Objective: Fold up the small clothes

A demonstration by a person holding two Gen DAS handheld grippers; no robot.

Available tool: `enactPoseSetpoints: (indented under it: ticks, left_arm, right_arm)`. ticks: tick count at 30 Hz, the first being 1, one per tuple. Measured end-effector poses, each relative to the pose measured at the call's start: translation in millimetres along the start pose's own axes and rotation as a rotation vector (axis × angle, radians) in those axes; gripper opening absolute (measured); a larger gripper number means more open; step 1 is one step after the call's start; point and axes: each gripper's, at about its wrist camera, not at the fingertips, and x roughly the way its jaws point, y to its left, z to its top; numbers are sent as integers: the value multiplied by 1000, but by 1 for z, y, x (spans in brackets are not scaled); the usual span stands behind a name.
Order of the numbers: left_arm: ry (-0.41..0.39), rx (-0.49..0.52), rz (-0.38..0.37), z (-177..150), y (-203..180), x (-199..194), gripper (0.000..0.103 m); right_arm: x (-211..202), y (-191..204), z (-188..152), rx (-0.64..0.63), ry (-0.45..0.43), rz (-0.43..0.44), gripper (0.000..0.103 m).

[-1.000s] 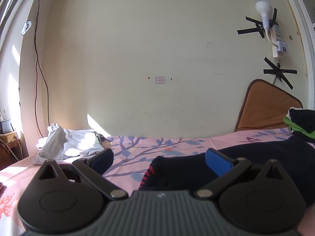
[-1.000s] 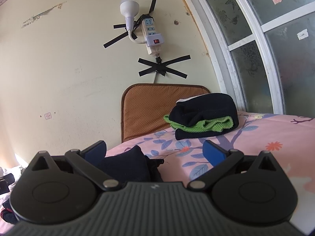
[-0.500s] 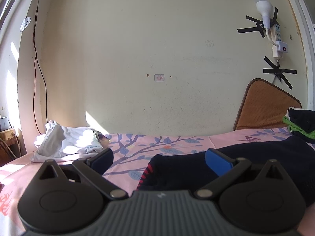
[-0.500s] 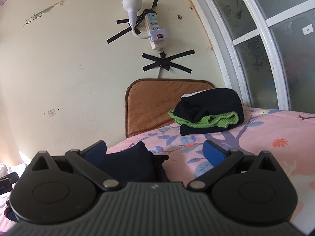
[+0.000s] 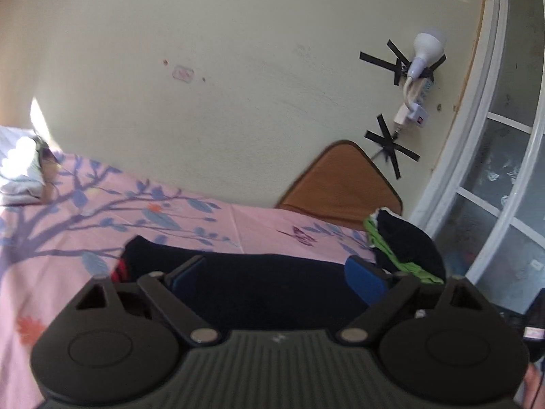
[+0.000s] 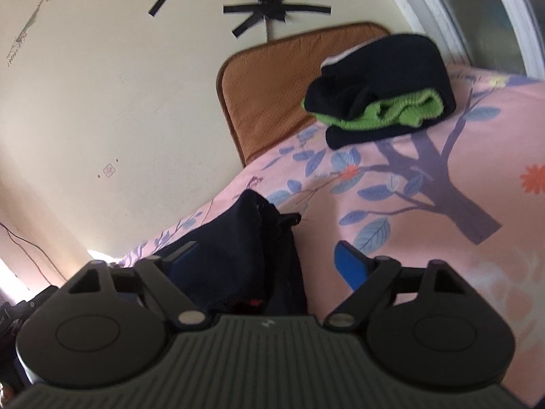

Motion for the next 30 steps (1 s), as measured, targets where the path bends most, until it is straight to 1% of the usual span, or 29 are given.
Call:
enactPoseSetpoints:
  ticks: [1, 2, 3, 4, 5, 6, 7, 8, 9, 11, 13, 15, 16, 17, 18, 19, 20, 21, 22, 24, 27, 29, 30]
  left_arm:
    - [25, -14, -18, 0, 0, 7, 64]
    - [57, -28, -40, -1, 0, 17, 57]
    - [86, -35, -54, -3, 1, 26, 49]
    - [115, -40, -62, -6, 1, 34, 45]
    - [149, -48, -66, -11, 2, 43, 43]
    - [188, -57, -64, -15, 4, 52, 39]
    - [242, -64, -49, -21, 4, 63, 37]
    - [263, -63, -35, -27, 6, 70, 34]
    - [232, -54, -35, -31, 8, 69, 33]
    - [242, -61, -36, -30, 9, 68, 32]
    - [253, -74, -40, -28, 11, 68, 32]
    - [260, -108, -55, -24, 14, 64, 32]
    - [261, -134, -75, -21, 17, 60, 33]
    - [256, -168, -104, -18, 23, 53, 34]
    - [234, -206, -132, -16, 32, 44, 37]
    - [196, -241, -147, -12, 42, 31, 38]
    - [161, -263, -141, -8, 53, 18, 38]
    - [122, -283, -125, -4, 65, 3, 40]
    - [87, -301, -102, 1, 78, -11, 42]
    - [18, -338, -48, 10, 104, -38, 44]
    - [-75, -363, 5, 18, 132, -74, 46]
    - [-119, -361, 30, 21, 140, -89, 49]
    - [-133, -361, 35, 23, 142, -92, 50]
  right_arm:
    - [7, -1, 1, 10, 43, 5, 74]
    - [13, -1, 1, 12, 74, 3, 70]
    - [21, -1, 1, 13, 105, -6, 69]
    - [27, -3, 0, 13, 122, -4, 67]
    - [29, -1, -2, 5, 114, -2, 63]
    - [33, -1, -1, 4, 124, 1, 57]
    - [39, -2, -1, 31, 156, 16, 32]
    - [45, -3, -2, 73, 187, 39, 29]
    - [47, -3, -2, 110, 194, 52, 28]
    - [45, 8, 4, 124, 195, 119, 27]
    - [35, 35, 14, 82, 174, 201, 26]
    - [29, 71, 19, -9, 158, 249, 26]
    - [27, 88, 20, -53, 156, 271, 26]
    - [27, 106, 19, -94, 161, 295, 26]
    - [29, 124, 17, -135, 170, 317, 26]
    - [31, 139, 14, -169, 181, 332, 26]
    - [35, 154, 11, -203, 194, 348, 25]
    - [40, 168, 6, -231, 211, 363, 25]
    - [50, 182, 1, -259, 235, 380, 22]
    - [67, 204, -12, -296, 293, 410, 11]
    - [98, 233, -40, -352, 386, 429, 10]
    - [121, 246, -61, -388, 435, 418, 10]
    - [134, 251, -72, -398, 471, 426, 10]
